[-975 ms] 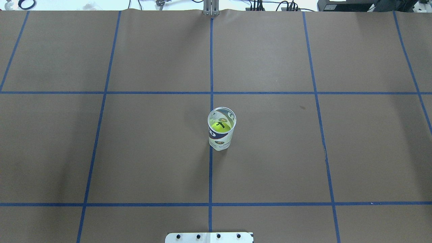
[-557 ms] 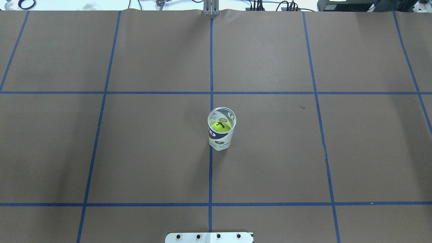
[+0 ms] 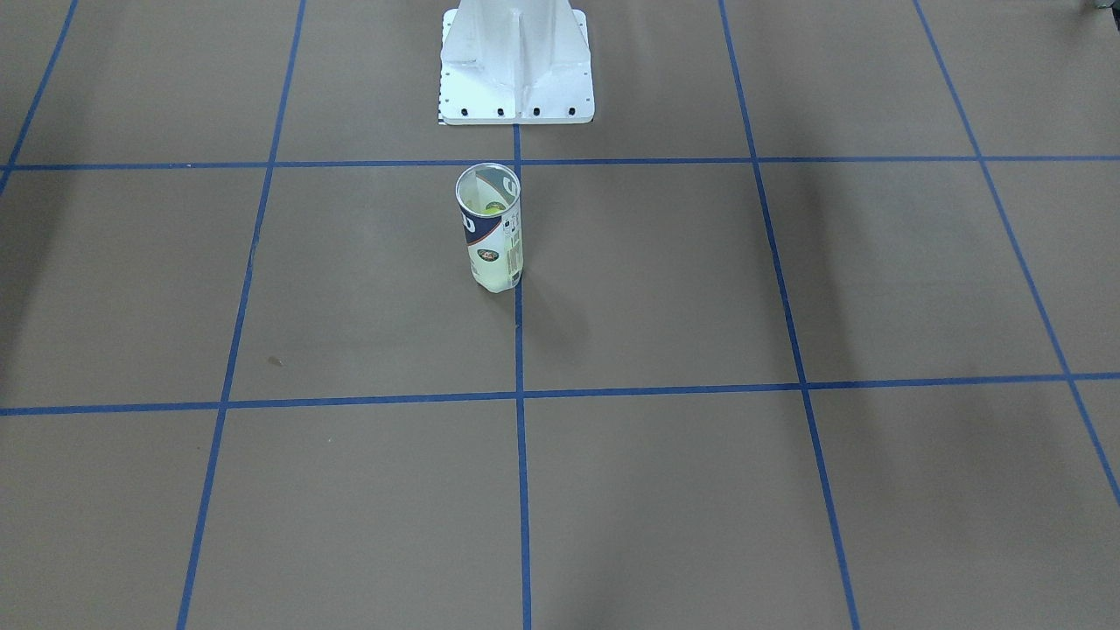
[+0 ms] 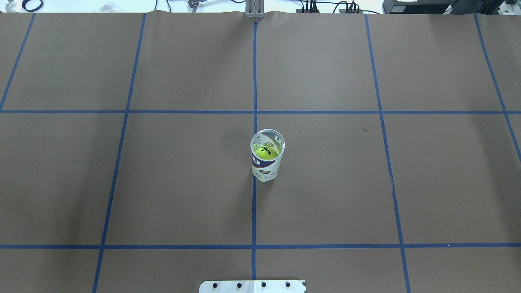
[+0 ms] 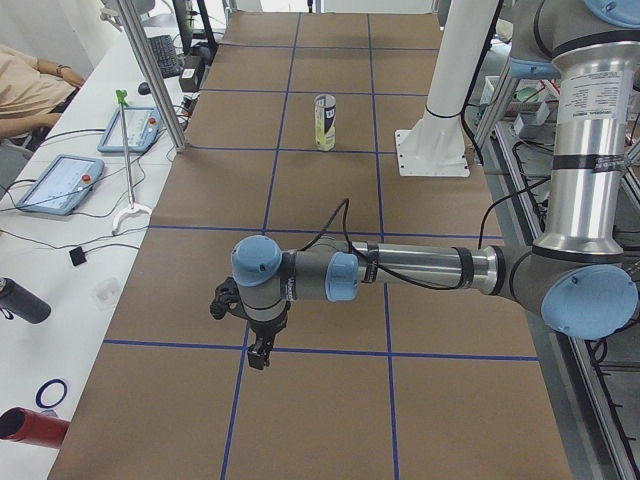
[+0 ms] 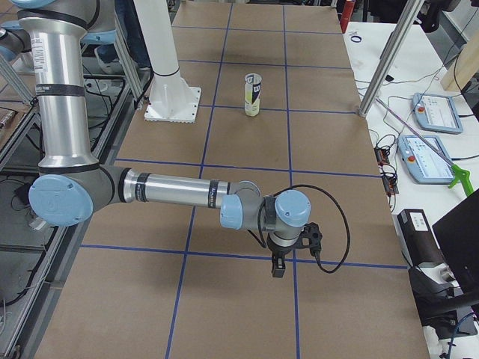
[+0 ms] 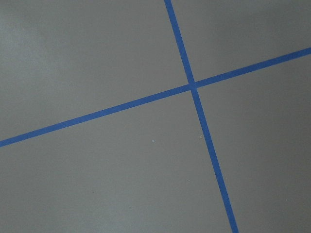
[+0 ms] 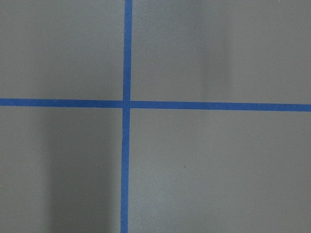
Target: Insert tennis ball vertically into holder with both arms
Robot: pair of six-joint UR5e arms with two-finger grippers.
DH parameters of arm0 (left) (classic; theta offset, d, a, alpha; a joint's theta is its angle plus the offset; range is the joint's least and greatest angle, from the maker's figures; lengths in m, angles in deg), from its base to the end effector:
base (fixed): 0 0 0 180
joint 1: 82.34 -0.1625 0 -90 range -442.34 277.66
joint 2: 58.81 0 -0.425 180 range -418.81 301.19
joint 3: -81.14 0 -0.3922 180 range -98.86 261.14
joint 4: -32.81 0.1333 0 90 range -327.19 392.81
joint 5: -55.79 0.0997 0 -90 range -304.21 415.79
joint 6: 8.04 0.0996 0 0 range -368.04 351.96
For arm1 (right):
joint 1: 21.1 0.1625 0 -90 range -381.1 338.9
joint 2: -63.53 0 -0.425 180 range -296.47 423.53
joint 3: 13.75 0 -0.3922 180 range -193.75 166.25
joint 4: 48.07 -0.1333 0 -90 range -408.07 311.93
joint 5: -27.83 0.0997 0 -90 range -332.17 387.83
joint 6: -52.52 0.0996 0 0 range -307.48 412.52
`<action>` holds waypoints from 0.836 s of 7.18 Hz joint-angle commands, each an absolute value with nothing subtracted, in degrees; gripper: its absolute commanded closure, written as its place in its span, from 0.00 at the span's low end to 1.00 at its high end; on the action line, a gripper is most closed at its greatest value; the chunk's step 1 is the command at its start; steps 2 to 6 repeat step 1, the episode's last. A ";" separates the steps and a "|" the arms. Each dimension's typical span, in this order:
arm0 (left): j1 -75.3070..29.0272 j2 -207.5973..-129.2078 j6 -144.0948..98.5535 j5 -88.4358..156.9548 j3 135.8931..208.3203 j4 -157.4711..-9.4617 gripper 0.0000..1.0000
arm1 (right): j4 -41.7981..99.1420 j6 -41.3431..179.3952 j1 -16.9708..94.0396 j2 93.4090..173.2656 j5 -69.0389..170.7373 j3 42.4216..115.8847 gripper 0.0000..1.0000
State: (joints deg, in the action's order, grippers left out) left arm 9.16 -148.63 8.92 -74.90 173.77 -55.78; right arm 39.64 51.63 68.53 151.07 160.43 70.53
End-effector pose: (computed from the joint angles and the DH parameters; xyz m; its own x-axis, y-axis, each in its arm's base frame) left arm -0.0812 -0.4896 0.6444 0.7330 0.2839 -0.6182 -0.1962 0.9584 0.2075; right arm 0.0626 -0.5087 0.6844 0.7360 -0.0088 0.6770 0.0179 0.9998 -0.0064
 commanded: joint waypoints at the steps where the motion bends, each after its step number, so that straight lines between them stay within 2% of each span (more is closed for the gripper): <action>1: 9.16 -148.63 8.92 -74.90 173.77 -55.87 0.00 | 39.64 51.65 68.38 151.07 160.37 70.45 0.00; 6: 9.16 -148.63 8.92 -74.90 173.77 -55.87 0.00 | 39.64 51.65 68.38 151.07 160.37 70.45 0.00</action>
